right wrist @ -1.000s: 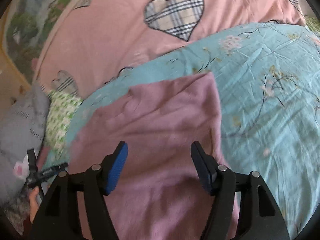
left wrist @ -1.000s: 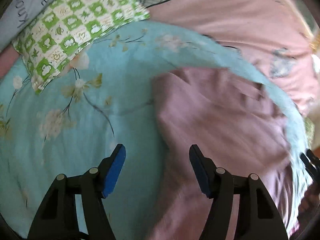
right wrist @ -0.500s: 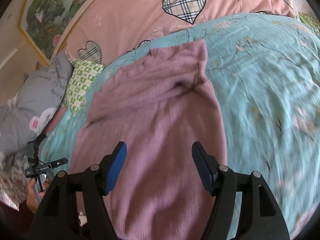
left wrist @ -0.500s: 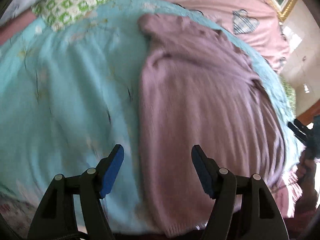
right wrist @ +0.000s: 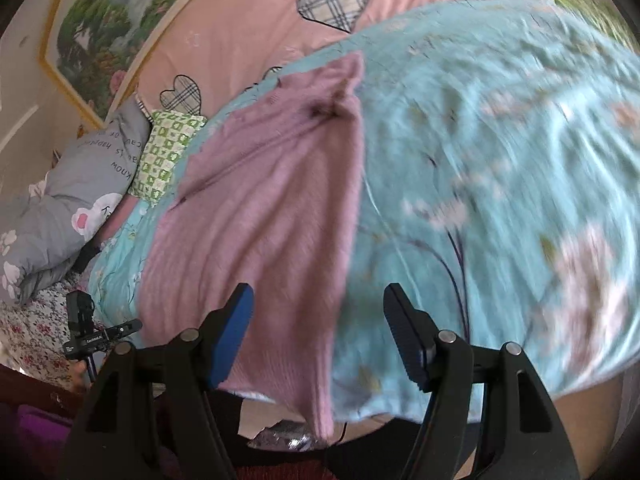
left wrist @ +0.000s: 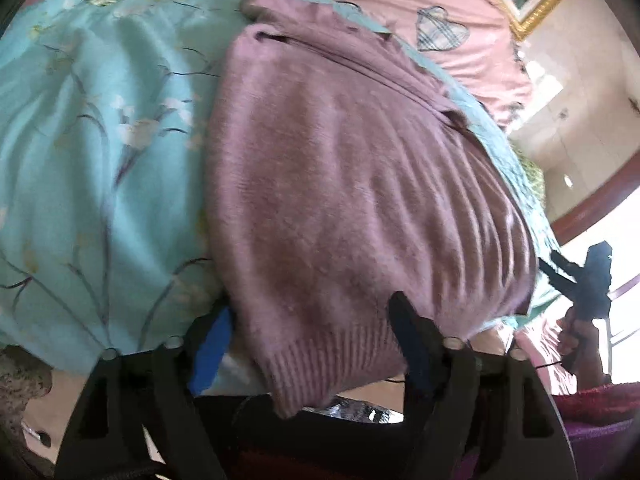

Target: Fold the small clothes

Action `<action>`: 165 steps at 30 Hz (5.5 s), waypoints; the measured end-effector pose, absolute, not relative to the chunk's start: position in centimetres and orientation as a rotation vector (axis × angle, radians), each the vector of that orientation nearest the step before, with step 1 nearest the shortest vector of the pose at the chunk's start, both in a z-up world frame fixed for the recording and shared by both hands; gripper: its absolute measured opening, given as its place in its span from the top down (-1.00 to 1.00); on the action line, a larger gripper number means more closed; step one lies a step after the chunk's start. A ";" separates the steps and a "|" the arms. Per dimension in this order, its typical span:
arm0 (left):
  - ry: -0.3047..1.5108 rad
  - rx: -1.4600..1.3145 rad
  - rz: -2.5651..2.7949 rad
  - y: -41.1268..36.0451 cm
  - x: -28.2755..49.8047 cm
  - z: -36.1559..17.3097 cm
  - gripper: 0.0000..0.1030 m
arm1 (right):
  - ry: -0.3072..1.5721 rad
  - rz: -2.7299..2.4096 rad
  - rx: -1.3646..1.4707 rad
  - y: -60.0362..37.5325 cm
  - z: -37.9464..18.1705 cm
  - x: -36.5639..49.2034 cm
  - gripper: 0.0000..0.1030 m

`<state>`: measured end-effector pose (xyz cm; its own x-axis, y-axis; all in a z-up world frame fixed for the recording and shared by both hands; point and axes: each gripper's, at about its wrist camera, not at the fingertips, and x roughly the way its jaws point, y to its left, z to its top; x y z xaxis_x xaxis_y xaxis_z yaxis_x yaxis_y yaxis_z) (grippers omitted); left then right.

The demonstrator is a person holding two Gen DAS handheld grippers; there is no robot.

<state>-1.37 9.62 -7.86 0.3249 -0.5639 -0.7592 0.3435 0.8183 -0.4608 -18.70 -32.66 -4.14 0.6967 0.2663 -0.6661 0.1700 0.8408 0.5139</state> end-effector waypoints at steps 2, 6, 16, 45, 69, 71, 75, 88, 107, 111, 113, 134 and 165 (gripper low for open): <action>1.095 -0.251 -0.623 9.3 -1.1 -7.9 -0.83 | 0.812 0.071 0.610 -32.7 -4.9 -19.2 -0.25; 1.085 -0.243 -0.621 8.2 -0.6 -7.7 -0.93 | 0.795 0.091 0.631 -32.5 -5.5 -19.6 -0.12; 1.048 -0.237 -0.614 9.7 -0.7 -7.7 0.08 | 0.890 0.255 0.725 -30.0 -8.7 -17.0 0.81; 0.820 -0.447 -0.814 9.2 3.3 -0.5 0.91 | 0.571 0.565 0.881 -31.8 -2.4 -14.4 0.82; 0.766 -0.452 -0.570 2.4 35.6 -0.8 0.91 | 0.602 0.103 0.901 -42.5 -2.5 18.0 0.82; 0.813 -0.453 -0.525 2.7 37.1 -2.8 0.90 | 0.662 0.057 0.886 -42.9 -4.5 19.1 0.82; 0.864 -0.470 -0.501 3.3 38.2 -4.7 0.84 | 0.745 0.007 0.871 -43.2 -7.1 19.9 0.80; 0.916 -0.134 -0.940 -5.4 26.2 0.4 0.38 | 0.724 0.329 0.566 -34.8 0.7 14.8 0.63; 0.880 -0.293 -0.409 1.6 42.4 0.4 0.20 | 0.705 -0.177 0.646 -41.6 -2.1 21.8 0.67; 0.865 -0.304 -0.526 0.9 37.4 1.1 0.08 | 0.694 -0.075 0.597 -38.1 -0.7 19.0 0.59; 0.880 -0.282 -0.581 0.0 33.8 0.5 -0.03 | 0.719 0.002 0.584 -35.9 -0.9 17.8 0.43; 0.900 -0.310 -0.361 6.9 20.4 -0.4 -0.66 | 0.696 -0.170 0.550 -35.7 -1.1 2.7 0.11; 0.889 -0.670 -0.268 4.5 25.7 -6.2 0.49 | 0.703 0.058 0.613 -30.5 -2.0 1.4 0.11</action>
<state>25.67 4.51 -6.23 0.6138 -0.4798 -0.6270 -0.0538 0.7669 -0.6395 1.44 -30.53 -1.99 0.7688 0.2503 -0.5885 0.1504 0.8236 0.5468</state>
